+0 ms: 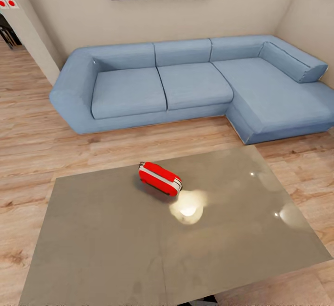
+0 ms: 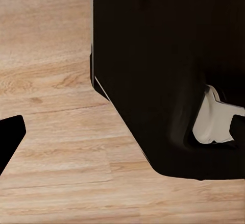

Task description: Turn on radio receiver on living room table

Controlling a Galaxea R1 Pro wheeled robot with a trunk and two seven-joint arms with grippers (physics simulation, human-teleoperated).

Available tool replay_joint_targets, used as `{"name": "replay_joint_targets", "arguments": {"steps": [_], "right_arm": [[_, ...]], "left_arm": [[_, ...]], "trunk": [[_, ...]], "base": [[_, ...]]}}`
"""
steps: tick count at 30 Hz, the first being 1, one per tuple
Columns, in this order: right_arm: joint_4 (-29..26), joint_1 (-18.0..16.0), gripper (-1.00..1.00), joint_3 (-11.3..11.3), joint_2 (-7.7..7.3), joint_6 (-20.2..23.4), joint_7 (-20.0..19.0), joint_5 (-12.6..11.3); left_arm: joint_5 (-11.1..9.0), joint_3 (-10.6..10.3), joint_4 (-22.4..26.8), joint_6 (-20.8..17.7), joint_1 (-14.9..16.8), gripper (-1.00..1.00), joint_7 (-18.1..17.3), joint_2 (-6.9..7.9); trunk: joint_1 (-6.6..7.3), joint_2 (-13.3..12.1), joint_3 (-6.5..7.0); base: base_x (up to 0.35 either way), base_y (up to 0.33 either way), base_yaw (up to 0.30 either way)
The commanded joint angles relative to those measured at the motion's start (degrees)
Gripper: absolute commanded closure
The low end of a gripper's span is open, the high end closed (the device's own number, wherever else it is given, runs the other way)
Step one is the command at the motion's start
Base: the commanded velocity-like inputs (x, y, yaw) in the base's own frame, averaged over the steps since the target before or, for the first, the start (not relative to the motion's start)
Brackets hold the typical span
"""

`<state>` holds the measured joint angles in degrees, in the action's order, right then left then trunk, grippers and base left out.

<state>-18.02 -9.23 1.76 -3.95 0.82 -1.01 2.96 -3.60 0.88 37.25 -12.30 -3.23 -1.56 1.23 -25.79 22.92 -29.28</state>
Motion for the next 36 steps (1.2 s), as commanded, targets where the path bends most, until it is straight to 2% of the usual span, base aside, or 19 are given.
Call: {"name": "replay_joint_targets", "arguments": {"steps": [1, 36], "right_arm": [[0.00, 0.00, -1.00, 0.00, 0.00, 0.02, 0.01, 0.01], [0.00, 0.00, -1.00, 0.00, -0.01, 0.28, 0.30, 0.02]], "left_arm": [[0.00, 0.00, 0.01, 0.00, -0.01, -1.00, -0.01, 0.00], [0.00, 0.00, 0.10, 0.00, 0.01, -1.00, 0.05, 0.00]], "trunk": [[0.00, 0.00, -0.09], [0.00, 0.00, -3.31]], "base": [[0.000, 0.000, -0.002], [0.000, 0.000, 0.000]]}}
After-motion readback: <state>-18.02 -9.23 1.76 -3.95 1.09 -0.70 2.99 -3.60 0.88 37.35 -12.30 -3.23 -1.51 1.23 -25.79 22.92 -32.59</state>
